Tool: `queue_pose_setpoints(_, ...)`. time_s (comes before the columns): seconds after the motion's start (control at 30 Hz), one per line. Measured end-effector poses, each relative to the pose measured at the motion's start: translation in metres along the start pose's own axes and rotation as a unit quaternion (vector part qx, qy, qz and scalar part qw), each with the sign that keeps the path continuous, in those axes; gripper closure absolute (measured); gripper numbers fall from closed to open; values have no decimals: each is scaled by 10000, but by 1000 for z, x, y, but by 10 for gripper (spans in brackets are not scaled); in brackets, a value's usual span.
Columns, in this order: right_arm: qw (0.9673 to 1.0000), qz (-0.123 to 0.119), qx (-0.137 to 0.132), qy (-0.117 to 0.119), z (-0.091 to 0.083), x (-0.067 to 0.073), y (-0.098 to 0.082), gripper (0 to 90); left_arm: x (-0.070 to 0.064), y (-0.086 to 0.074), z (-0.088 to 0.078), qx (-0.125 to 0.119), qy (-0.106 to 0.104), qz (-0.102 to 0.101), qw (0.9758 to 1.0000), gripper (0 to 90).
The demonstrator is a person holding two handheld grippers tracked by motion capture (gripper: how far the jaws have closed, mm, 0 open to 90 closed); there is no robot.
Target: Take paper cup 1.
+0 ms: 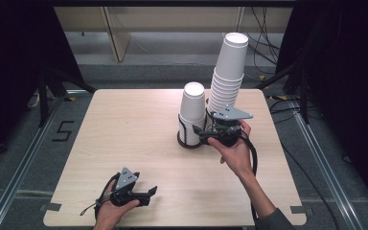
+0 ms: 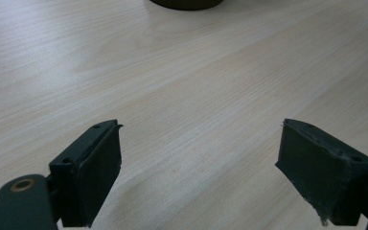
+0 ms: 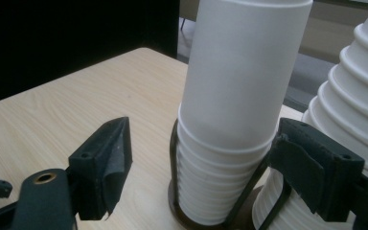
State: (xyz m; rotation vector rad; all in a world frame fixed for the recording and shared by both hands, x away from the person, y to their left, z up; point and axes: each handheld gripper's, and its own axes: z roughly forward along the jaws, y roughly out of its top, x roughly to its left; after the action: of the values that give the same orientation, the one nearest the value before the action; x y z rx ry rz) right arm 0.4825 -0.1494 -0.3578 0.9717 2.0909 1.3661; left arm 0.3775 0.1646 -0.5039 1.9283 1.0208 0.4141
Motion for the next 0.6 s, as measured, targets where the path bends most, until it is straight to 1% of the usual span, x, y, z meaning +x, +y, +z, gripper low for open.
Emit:
queue_pose_setpoints(0.03,10000,8,14,-43,2,-1,2,226,0,0,0,3,2,-3,10000,145)
queue_pose_setpoints(0.07,10000,-72,-18,-51,4,-2,2,225,0,0,0,-1,7,-3,10000,145)
queue_pose_setpoints(0.13,9999,-69,27,-75,5,-3,3,225,0,0,0,-1,8,0,10000,145)
queue_pose_setpoints(0.17,10000,-31,26,-71,7,-4,4,225,0,0,0,-4,7,-3,10000,145)
queue_pose_setpoints(0.2,9999,-33,-5,-165,11,-4,5,224,0,0,0,1,25,7,10000,145)
queue_pose_setpoints(0.23,9999,0,54,-163,12,-4,6,222,0,0,0,1,25,7,10000,145)
queue_pose_setpoints(0.27,9999,0,54,-163,12,-4,6,222,0,1,-1,14,39,8,10000,145)
queue_pose_setpoints(0.3,9998,-46,37,-188,16,-5,9,220,0,0,0,-13,1,2,10000,145)
queue_pose_setpoints(0.33,9998,-46,37,-188,16,-5,9,220,0,0,0,-10,3,1,10000,145)
queue_pose_setpoints(0.37,9997,-13,18,-243,19,-5,12,218,0,0,0,-12,6,1,10000,145)
queue_pose_setpoints(0.43,9996,35,-1,-274,22,-7,14,215,0,1,-1,3,35,6,10000,145)
queue_pose_setpoints(0.5,9996,48,2,-264,23,-7,16,214,0,1,-1,4,37,-1,10000,145)
queue_pose_setpoints(0.53,9994,32,-20,-338,24,-7,17,214,0,0,0,-5,25,-4,10000,145)
queue_pose_setpoints(0.6,9995,57,33,-309,27,-6,20,213,0,0,0,-18,6,-8,10000,145)
